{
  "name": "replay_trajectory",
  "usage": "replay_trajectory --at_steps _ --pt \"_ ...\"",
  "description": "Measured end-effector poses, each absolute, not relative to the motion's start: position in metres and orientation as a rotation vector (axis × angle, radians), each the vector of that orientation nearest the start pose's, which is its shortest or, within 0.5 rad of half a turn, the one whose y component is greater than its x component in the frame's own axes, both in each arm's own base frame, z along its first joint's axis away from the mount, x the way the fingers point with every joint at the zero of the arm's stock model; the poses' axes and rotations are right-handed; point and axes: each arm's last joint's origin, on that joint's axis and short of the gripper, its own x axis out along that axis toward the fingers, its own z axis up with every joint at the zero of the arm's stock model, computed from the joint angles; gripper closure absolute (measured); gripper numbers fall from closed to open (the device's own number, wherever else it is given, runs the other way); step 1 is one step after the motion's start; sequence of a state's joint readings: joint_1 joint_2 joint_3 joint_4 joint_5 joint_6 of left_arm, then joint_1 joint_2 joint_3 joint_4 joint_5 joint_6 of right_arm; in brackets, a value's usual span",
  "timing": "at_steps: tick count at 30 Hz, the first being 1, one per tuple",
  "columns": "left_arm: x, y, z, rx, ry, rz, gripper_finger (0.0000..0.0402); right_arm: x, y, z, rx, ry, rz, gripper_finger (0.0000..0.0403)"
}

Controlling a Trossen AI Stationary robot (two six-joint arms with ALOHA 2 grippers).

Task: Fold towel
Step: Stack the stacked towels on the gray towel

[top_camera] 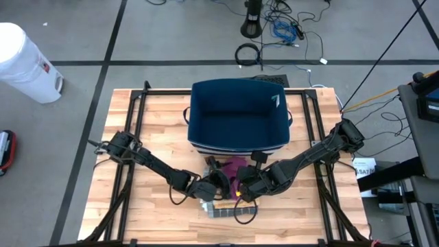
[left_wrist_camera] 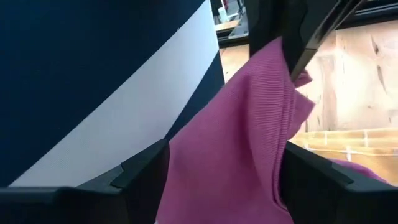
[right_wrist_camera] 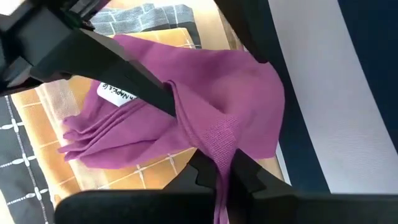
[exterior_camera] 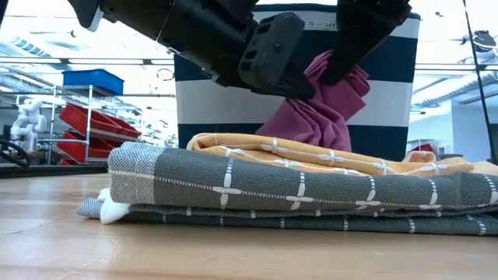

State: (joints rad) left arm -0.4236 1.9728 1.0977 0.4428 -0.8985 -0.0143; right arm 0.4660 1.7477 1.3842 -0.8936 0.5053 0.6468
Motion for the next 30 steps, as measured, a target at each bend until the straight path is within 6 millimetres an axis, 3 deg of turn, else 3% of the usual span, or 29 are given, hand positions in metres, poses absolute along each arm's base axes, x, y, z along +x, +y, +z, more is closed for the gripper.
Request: replay_trajectory --at_steps 9,16,22,30 --pt "0.383 -0.151 0.17 0.132 0.247 0.315 0.0148 0.317 0.14 0.244 -0.006 1.015 -0.387 0.0403" --pt "0.387 -0.141 0.171 0.082 0.238 0.356 0.0148 0.324 0.138 0.246 0.009 0.967 -0.378 0.0402" --pt "0.385 -0.139 0.169 0.151 0.258 0.45 0.015 0.325 0.137 0.247 0.007 0.957 -0.381 0.0402" --pt "0.379 -0.141 0.163 0.231 0.318 0.526 0.0192 0.311 0.141 0.256 -0.017 0.964 -0.399 0.0402"
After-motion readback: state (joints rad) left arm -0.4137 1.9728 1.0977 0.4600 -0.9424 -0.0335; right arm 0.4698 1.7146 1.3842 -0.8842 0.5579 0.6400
